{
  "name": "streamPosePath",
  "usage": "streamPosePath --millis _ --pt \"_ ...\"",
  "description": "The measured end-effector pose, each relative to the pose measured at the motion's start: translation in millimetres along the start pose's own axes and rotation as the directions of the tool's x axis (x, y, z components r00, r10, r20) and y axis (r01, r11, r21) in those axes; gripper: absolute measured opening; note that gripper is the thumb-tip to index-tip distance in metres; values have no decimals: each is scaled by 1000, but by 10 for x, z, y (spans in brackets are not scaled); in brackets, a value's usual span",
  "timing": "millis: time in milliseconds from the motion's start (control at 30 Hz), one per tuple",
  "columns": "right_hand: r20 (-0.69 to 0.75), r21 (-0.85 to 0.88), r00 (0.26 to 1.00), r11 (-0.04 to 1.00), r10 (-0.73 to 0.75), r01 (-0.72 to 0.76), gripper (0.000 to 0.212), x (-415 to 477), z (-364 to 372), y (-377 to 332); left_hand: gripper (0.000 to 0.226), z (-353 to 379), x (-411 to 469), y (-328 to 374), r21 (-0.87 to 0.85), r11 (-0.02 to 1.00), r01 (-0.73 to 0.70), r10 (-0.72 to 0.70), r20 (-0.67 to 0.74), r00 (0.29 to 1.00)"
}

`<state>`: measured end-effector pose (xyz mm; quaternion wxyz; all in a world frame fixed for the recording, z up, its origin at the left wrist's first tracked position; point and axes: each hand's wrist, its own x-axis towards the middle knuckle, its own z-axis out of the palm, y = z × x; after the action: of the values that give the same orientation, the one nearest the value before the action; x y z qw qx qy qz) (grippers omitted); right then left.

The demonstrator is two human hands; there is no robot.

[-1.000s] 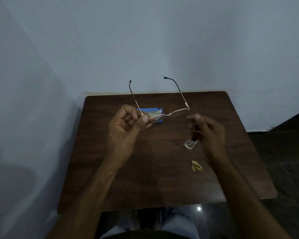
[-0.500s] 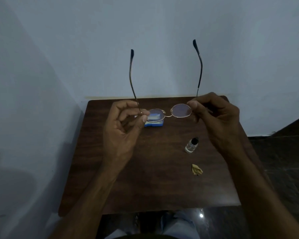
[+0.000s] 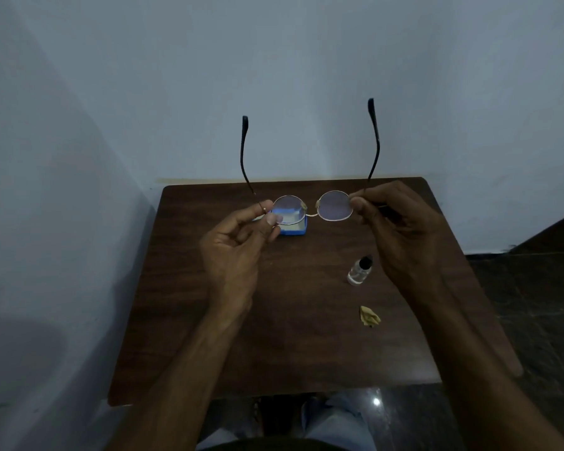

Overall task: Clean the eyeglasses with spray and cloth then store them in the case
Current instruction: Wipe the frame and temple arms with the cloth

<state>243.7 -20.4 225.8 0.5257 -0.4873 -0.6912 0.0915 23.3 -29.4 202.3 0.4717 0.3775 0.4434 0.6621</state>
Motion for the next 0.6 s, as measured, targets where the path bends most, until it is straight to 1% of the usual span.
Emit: streamPosePath --millis 133,200,300,367,500,567,600 --pt "-21 35 999 999 25 -25 16 -34 18 88 25 27 30 -53 -61 993 103 -101 29 994" --pt "-23 35 999 999 38 -37 18 -64 28 145 21 32 45 -88 -56 983 174 -170 65 983" --pt "-20 53 997 996 74 -73 16 -118 46 269 21 58 50 -129 -26 971 238 -236 63 970" --pt "4 86 993 989 121 -121 16 -156 52 339 19 79 51 -163 -22 971 240 -239 40 970" --pt "38 124 961 953 272 -275 24 -255 -4 522 18 63 53 -247 -22 975 221 -221 -11 975" --pt "30 90 938 933 346 -347 27 -371 -63 775 18 45 53 -277 -23 977 213 -213 -23 977" --pt "36 44 920 919 390 -391 31 -458 -82 936 18 39 52 -288 -22 978 208 -208 -23 978"
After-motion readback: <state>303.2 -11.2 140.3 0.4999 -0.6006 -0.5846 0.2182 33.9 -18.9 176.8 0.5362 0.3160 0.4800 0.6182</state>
